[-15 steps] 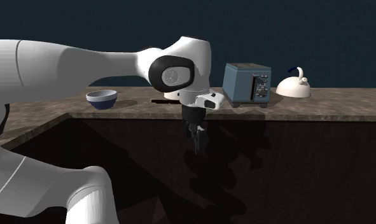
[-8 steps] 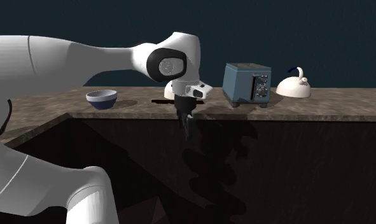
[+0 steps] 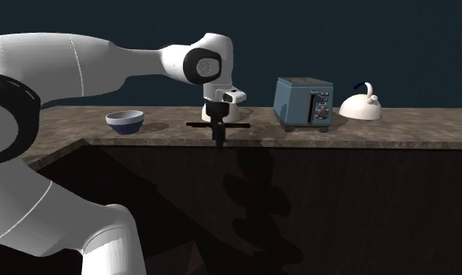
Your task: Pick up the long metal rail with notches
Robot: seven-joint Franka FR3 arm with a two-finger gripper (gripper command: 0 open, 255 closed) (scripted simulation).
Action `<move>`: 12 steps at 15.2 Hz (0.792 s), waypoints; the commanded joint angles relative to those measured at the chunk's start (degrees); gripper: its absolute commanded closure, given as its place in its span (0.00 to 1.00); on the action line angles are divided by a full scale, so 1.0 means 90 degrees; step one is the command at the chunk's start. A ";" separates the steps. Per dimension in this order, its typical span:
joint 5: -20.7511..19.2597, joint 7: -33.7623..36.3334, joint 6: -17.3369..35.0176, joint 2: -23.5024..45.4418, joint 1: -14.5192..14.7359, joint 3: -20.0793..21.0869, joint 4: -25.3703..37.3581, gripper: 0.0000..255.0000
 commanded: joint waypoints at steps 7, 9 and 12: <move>0.0029 0.1907 -0.0246 0.1511 -0.0055 0.1182 0.1718 0.00; -0.0085 0.2423 -0.0325 0.1997 -0.0062 0.1487 0.2249 0.00; -0.0387 0.3250 -0.0481 0.2834 -0.0019 0.1949 0.3143 0.00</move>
